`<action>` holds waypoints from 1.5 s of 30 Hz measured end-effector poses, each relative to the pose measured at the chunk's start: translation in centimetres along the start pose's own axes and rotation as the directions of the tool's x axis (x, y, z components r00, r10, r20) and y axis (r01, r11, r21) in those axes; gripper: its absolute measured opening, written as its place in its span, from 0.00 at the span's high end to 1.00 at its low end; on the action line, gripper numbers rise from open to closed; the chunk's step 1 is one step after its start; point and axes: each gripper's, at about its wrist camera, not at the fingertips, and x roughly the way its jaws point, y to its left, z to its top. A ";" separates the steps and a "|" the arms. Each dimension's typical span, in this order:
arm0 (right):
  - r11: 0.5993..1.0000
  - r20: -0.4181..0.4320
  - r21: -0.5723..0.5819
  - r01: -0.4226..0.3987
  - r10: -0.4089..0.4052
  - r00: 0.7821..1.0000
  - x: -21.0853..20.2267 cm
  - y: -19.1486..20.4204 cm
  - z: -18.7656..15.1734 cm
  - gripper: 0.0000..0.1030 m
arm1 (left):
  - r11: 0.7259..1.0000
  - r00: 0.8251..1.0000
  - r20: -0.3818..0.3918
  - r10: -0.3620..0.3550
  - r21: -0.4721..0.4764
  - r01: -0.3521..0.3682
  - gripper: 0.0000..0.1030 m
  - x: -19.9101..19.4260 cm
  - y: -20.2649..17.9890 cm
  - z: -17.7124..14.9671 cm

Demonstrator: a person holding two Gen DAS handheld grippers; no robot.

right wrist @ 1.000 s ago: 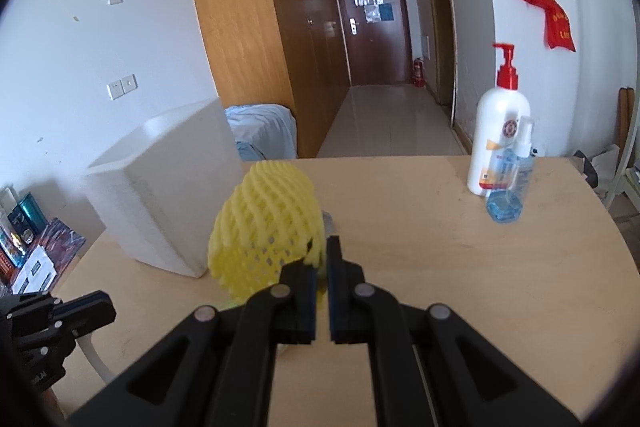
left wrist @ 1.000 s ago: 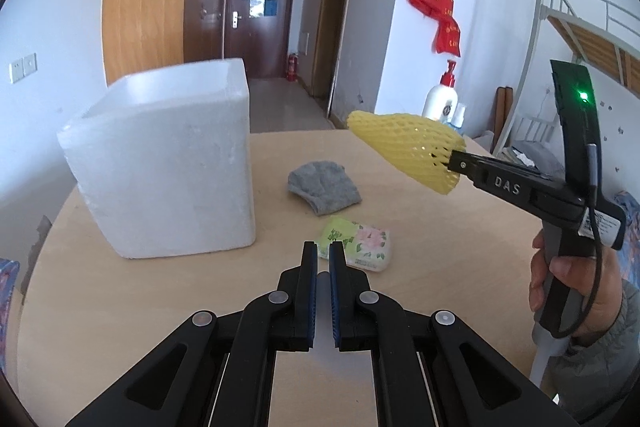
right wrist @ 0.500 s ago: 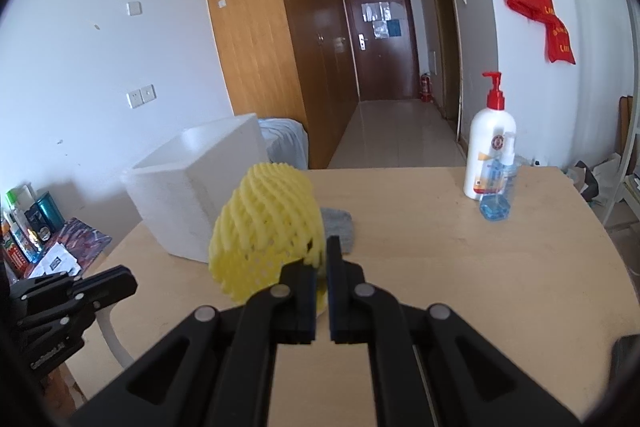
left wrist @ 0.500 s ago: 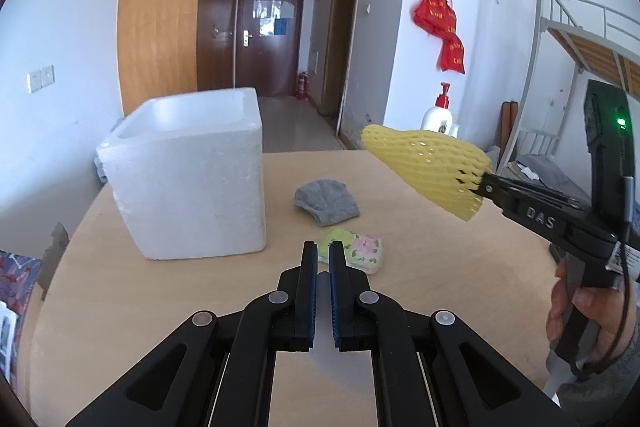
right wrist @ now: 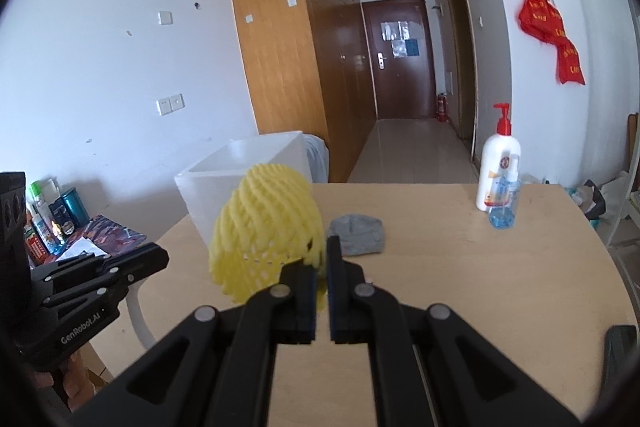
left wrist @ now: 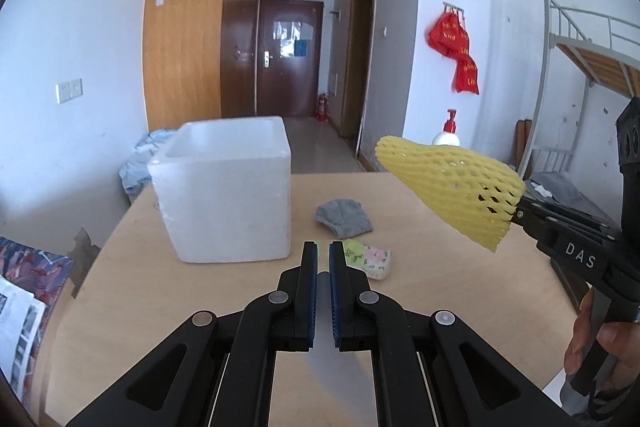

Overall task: Organize soft objects
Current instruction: 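Lift the yellow net with the right tool while the left tool carries the foam strip toward the box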

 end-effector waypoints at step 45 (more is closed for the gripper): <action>0.999 0.087 -0.032 -0.003 0.006 0.996 -6.3 2.7 -1.6 0.94 | 0.999 0.994 0.098 0.040 0.011 -0.041 0.94 -6.1 -0.3 -0.6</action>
